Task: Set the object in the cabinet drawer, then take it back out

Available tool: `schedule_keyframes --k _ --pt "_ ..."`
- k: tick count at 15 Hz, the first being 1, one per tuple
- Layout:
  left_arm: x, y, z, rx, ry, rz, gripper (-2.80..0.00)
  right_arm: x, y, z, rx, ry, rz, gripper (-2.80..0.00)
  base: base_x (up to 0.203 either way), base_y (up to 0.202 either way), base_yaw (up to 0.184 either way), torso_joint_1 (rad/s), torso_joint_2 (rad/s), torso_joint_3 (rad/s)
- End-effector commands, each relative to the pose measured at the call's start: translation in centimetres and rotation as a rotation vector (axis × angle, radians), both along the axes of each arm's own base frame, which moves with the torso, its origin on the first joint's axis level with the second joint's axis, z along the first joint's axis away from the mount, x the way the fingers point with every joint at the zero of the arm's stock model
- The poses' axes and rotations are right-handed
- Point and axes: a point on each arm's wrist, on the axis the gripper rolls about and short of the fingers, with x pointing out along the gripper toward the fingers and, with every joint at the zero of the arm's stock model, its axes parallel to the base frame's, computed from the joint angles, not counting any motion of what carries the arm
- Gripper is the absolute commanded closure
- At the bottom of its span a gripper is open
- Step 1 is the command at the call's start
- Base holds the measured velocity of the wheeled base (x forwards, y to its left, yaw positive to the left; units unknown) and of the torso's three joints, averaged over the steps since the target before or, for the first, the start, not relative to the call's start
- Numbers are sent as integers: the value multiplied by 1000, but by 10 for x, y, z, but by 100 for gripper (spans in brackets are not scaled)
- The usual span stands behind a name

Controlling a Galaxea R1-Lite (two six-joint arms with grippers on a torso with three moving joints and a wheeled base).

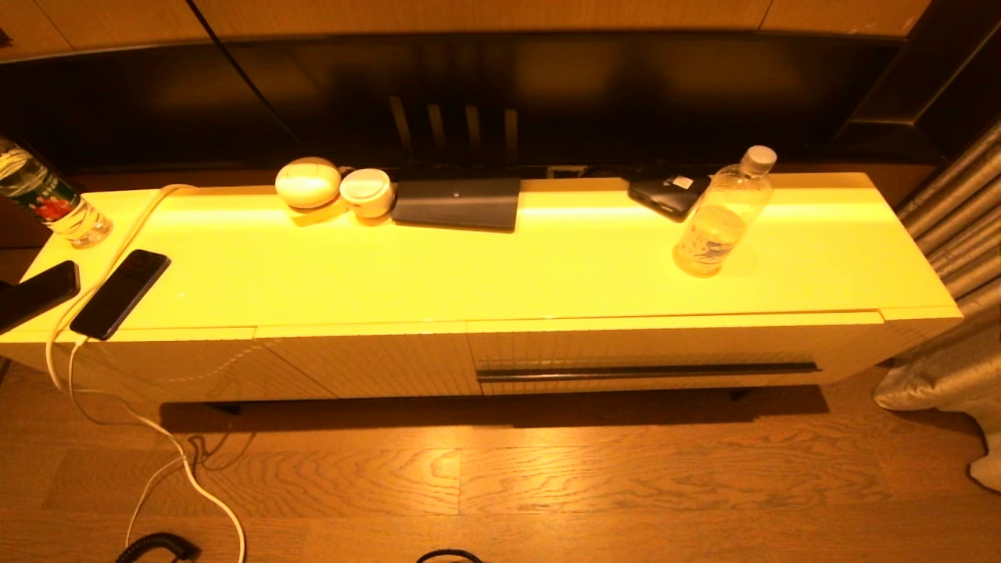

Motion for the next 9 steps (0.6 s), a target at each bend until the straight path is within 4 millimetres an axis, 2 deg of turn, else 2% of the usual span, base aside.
schedule_keyframes --k 1,9 --pt "0 0 -1 0 3 0 0 0 0 0 -3 2 3 0 0 0 0 0 0 0" --pt "0 0 -1 0 3 1 0 0 0 0 10 2 0 0 0 0 0 0 0 0"
